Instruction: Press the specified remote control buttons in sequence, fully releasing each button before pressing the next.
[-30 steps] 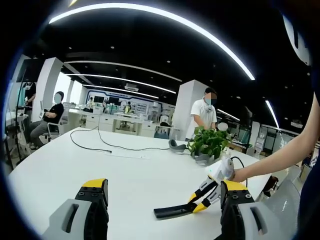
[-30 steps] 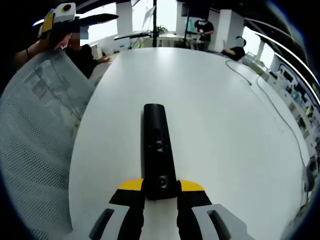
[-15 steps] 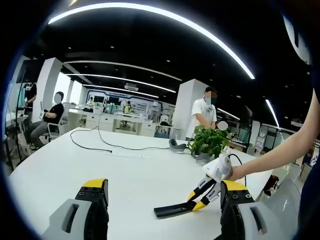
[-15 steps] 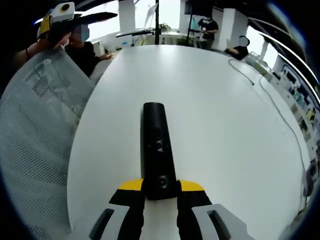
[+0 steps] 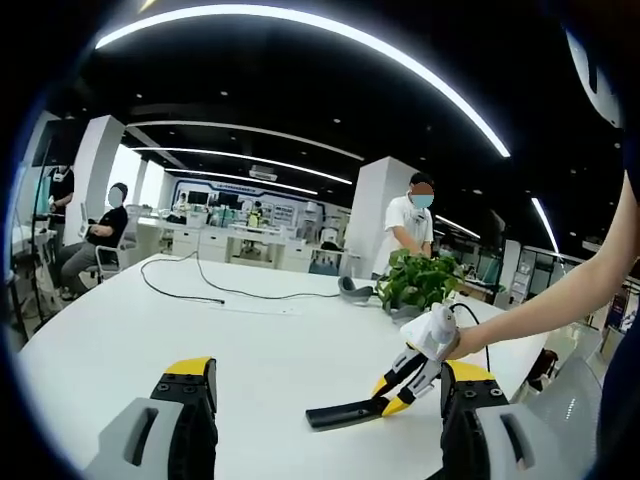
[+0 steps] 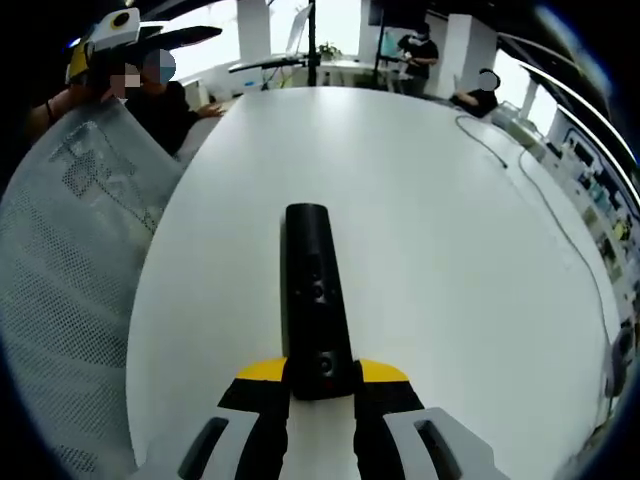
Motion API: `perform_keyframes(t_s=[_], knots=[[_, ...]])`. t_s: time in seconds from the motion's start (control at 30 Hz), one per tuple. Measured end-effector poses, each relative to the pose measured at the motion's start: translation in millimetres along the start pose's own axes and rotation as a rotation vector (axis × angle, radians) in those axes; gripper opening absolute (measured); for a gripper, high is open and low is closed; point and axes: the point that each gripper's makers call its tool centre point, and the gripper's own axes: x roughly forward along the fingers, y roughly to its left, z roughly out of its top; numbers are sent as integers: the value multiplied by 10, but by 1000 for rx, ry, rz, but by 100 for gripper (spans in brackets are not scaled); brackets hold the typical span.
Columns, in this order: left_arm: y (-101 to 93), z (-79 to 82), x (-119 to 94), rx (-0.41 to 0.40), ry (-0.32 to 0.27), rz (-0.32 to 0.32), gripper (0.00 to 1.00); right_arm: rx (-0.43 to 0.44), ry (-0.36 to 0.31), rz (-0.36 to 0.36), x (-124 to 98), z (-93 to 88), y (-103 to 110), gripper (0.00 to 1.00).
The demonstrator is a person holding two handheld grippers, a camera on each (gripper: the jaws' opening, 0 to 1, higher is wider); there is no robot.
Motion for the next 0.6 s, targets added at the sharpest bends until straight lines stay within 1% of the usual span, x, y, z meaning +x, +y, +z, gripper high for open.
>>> perform_keyframes(t_s=[0.6], knots=[[9, -8, 0, 10, 7, 7, 96, 5, 4, -2, -3, -3, -140, 22]])
